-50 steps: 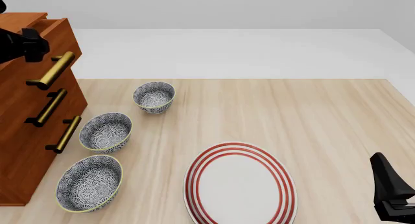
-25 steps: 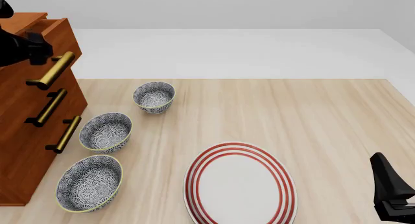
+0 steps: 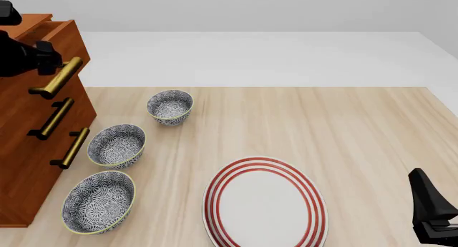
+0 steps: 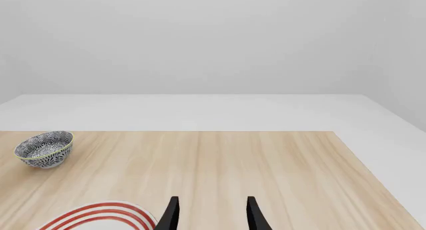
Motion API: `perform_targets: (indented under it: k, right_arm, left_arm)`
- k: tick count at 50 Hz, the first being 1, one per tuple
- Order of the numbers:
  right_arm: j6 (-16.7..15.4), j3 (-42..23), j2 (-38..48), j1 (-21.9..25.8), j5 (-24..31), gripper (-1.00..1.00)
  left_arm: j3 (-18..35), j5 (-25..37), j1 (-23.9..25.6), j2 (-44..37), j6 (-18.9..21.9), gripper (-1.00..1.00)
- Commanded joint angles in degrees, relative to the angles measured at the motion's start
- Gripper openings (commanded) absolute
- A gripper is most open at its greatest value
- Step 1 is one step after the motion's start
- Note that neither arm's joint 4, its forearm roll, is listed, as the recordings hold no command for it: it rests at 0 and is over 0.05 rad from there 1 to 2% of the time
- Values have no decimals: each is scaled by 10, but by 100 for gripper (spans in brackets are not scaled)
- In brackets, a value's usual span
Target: Open the top drawer of the cabinet.
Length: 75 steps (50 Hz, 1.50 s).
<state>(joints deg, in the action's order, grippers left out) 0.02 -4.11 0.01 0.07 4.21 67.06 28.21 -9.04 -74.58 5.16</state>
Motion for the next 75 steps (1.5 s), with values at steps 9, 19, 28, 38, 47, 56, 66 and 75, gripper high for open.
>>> perform_targets:
  k: [9,19,28,38,47,56,66,75]
  right_arm:
    - [0,0,0,0,0,100]
    - [0,0,0,0,0,100]
    - [0,0,0,0,0,100]
    - [0,0,0,0,0,100]
    - [0,0,0,0,0,100]
    - [0,0,0,0,0,100]
    - [0,0,0,0,0,100]
    - [0,0,0,0,0,100]
  left_arm:
    - [-1,-4,4,-20,-6,100]
    - [7,3,7,-31,1,100]
    - [9,6,11,-35,6,100]
    - [8,11,17,-33,10,100]
    - [8,11,21,-35,4,100]
    - [10,14,27,-40,1,100]
    - [20,21,35,-44,2,100]
    - [21,22,43,-50,1,100]
